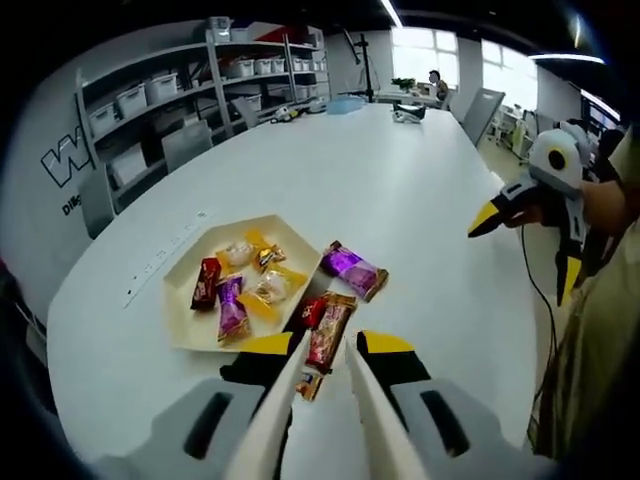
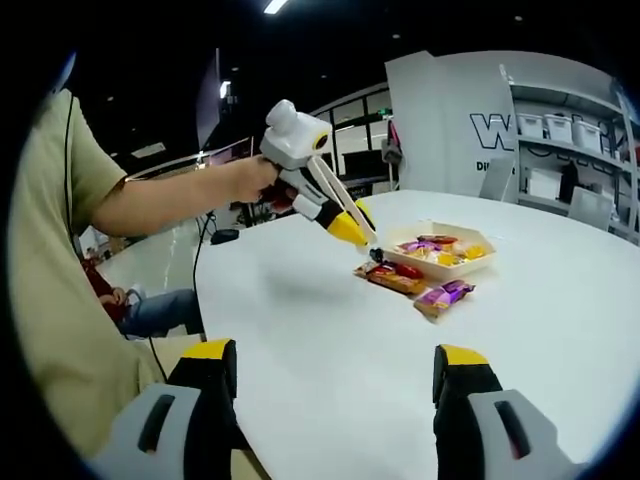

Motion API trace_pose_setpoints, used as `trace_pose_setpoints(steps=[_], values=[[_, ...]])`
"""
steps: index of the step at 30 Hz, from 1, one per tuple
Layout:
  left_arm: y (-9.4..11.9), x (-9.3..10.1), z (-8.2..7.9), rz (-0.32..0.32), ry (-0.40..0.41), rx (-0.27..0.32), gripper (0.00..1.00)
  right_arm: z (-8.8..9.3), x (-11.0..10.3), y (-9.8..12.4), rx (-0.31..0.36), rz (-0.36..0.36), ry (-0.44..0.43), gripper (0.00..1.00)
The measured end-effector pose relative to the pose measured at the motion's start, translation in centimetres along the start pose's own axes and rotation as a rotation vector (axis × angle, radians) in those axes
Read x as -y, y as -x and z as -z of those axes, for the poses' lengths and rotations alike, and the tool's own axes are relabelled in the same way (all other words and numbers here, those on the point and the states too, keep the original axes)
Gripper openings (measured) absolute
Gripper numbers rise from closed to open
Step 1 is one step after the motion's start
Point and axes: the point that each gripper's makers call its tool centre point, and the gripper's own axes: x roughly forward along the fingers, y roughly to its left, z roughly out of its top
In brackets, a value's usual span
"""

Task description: Place the target food into the container with the food tongs after gripping and lifting it, then release it inside without dropping or visibly crushing the food.

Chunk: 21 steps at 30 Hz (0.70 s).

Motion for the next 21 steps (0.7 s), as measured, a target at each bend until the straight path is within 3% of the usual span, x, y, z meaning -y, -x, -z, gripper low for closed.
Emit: trace_pose_setpoints(steps=[21], values=[[-2.6,0.7,0.3,0.024,-0.016,-0.009,0.22,0.4,0.2,0.0,-0.001,0.001,-0.011,0.79]])
